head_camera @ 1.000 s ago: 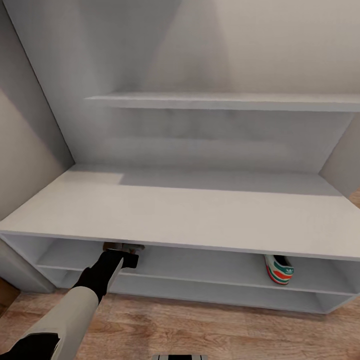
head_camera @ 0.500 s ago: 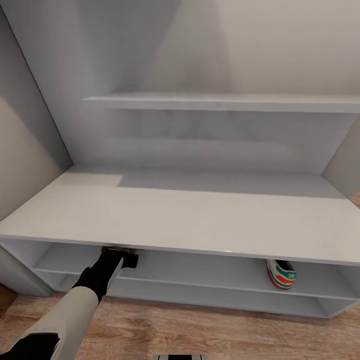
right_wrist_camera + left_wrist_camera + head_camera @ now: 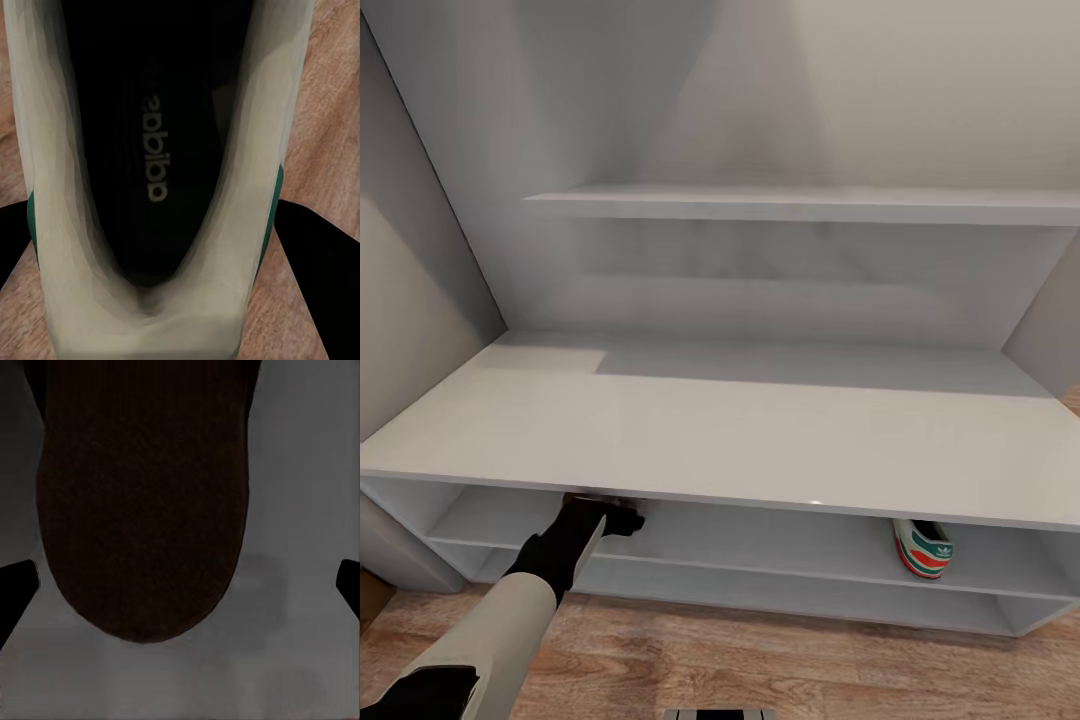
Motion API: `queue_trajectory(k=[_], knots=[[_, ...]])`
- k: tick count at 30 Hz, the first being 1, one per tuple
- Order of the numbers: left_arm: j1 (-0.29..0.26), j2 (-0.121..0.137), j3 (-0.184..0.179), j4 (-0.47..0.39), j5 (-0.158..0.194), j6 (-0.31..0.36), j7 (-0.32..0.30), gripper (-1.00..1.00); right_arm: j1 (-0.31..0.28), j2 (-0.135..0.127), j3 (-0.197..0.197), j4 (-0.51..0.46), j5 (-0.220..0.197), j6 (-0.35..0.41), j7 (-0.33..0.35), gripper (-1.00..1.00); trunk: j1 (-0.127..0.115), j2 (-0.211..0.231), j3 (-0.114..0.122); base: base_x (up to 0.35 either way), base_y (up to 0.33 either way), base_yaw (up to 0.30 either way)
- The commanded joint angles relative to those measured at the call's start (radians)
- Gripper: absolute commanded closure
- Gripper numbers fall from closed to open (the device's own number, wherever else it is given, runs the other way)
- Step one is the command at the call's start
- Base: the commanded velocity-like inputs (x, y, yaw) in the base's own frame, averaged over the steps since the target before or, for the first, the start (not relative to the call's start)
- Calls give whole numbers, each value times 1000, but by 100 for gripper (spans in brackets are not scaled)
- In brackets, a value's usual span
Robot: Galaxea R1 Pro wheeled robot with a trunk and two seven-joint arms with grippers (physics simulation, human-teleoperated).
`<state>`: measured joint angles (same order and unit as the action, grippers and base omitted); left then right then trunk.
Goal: Pick up the two gym shoes and the two sandals from the corridor floor and place them onto the hallstand (shoe rack) in the corridor, making sure they are on the rack and not on the floor. Arrange them so the two gym shoes are next to each other and the two sandals are next to each other.
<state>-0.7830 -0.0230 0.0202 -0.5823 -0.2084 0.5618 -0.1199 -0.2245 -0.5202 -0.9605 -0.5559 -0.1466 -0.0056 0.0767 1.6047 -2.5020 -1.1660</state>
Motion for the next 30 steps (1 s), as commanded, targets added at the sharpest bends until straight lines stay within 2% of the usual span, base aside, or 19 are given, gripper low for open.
queue_trajectory(k=[1,5,11,21,30], knots=[[0,0,7,-2,-11,4,-7,-100,-1,0,-4,1,-10,-1,8,100,0,0,-1,0,0,0],[0,-1,26,-2,-11,4,-7,-100,-1,0,-4,1,-10,-1,8,100,0,0,-1,0,0,0],[0,-1,30,-1,-11,4,-7,-100,-1,0,-4,1,-10,-1,8,100,0,0,-1,-41,0,0],[1,-2,30,-1,-11,4,-7,-100,-1,0,-4,1,-10,-1,8,100,0,0,-1,-297,-6,0],[1,-2,29,-1,-11,4,-7,-100,-1,0,-4,1,-10,-1,8,100,0,0,-1,-328,-103,0]])
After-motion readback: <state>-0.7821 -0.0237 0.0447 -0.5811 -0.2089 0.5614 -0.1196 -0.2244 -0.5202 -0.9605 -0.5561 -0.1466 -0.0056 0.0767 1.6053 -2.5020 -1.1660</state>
